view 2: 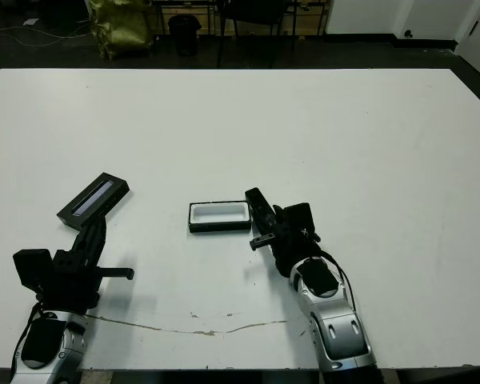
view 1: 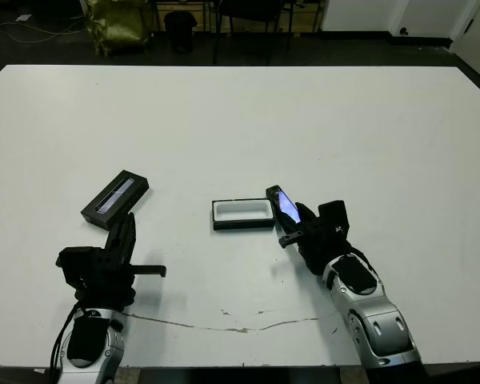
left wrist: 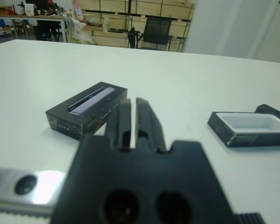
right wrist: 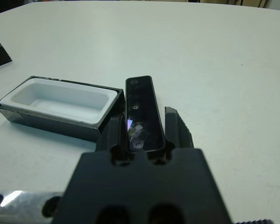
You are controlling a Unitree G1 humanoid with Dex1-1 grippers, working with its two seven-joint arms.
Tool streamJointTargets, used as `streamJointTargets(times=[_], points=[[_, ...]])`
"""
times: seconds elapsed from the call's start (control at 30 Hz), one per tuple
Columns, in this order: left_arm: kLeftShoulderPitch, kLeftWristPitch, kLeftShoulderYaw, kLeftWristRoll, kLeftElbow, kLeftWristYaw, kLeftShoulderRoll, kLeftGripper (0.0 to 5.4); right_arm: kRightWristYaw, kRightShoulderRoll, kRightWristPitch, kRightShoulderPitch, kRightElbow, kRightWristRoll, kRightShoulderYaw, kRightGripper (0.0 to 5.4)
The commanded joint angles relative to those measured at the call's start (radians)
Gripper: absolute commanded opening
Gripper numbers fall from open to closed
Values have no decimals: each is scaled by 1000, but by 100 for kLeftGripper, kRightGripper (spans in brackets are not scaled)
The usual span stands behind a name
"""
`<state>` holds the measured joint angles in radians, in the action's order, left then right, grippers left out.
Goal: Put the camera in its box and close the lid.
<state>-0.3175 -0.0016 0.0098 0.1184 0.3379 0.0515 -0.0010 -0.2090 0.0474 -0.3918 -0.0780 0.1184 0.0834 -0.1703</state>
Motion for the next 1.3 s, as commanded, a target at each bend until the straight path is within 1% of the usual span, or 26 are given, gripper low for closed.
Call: streamJointTargets(times=[0.03, 0.13, 0.23, 0.33, 0.47, 0.6, 0.7, 0.73, 0.8, 0.87, 0.93, 1.0, 1.03, 1.1, 1.2, 1.3], points=[[-7, -3, 6, -2, -24, 3, 4, 0, -3, 28, -70, 35, -37, -7, 6, 64], [-9, 2, 4, -9, -22, -4, 5, 0, -20, 45, -75, 21, -20, 9, 29, 64], [-9, 0, 6, 0, -23, -1, 1, 0, -59, 75, -82, -9, -12, 42, 74, 64], [-9, 1, 5, -6, -22, -1, 5, 0, -97, 112, -62, -47, -22, 71, 124, 64], [-10, 6, 5, -7, -21, -4, 4, 0, -93, 158, -105, -113, -28, 89, 195, 64], [-8, -6, 6, 2, -29, 6, 5, 0, -138, 211, -73, -198, -96, 136, 278, 64], [-8, -1, 6, 4, -28, 6, 4, 0, -172, 261, -55, -269, -157, 144, 306, 64], [-7, -3, 6, 5, -29, 6, 4, 0, -181, 277, -63, -296, -170, 146, 309, 64], [-7, -4, 4, -1, -29, 3, 4, 0, -213, 313, -80, -344, -190, 147, 303, 64], [-8, -1, 1, -6, -26, 1, 4, 0, -274, 368, -57, -385, -211, 122, 269, 64], [-9, 4, 0, -5, -22, 0, 3, 0, -338, 401, -41, -430, -252, 120, 246, 64], [-8, 2, 1, -4, -24, 3, 6, 0, -448, 409, -35, -496, -340, 164, 239, 64], [-8, 5, 1, -5, -22, 1, 6, 0, -504, 415, -11, -525, -383, 171, 229, 64], [-10, 25, -2, -11, -6, -8, 5, 0, -588, 425, 21, -575, -448, 169, 203, 64], [-12, 45, -5, -22, 10, -17, 6, 0, -695, 433, 36, -642, -515, 162, 162, 64], [-10, 38, -4, -24, 7, -13, 7, 0, -806, 432, 58, -705, -582, 159, 126, 64]])
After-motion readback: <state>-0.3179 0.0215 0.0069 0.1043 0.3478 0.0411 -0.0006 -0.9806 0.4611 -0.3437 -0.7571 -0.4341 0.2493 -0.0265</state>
